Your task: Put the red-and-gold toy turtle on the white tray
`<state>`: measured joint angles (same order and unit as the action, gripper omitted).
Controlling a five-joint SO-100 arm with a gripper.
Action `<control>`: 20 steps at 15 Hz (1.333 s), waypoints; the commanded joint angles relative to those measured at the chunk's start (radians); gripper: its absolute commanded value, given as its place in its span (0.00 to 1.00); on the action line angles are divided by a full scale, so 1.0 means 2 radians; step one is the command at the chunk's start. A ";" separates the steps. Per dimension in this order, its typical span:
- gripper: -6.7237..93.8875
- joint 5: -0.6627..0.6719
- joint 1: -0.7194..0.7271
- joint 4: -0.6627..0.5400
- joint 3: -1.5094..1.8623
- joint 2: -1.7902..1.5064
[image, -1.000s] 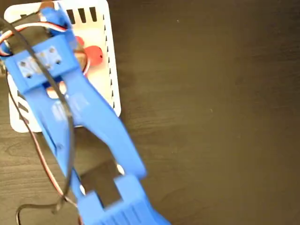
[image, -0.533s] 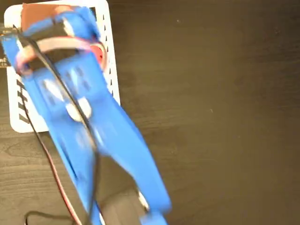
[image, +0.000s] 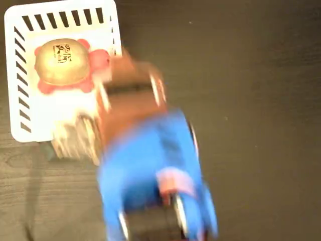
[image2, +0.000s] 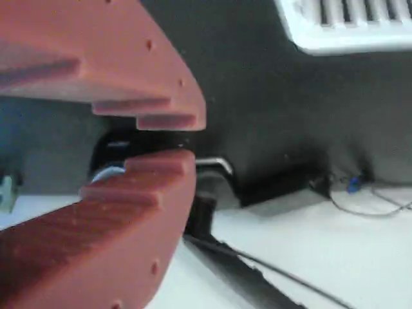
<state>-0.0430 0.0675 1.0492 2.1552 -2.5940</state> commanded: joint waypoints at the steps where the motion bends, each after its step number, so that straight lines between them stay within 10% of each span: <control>1: 0.07 -0.002 -0.008 0.003 0.140 -0.146; 20: 0.07 0.009 -0.043 0.106 0.383 -0.329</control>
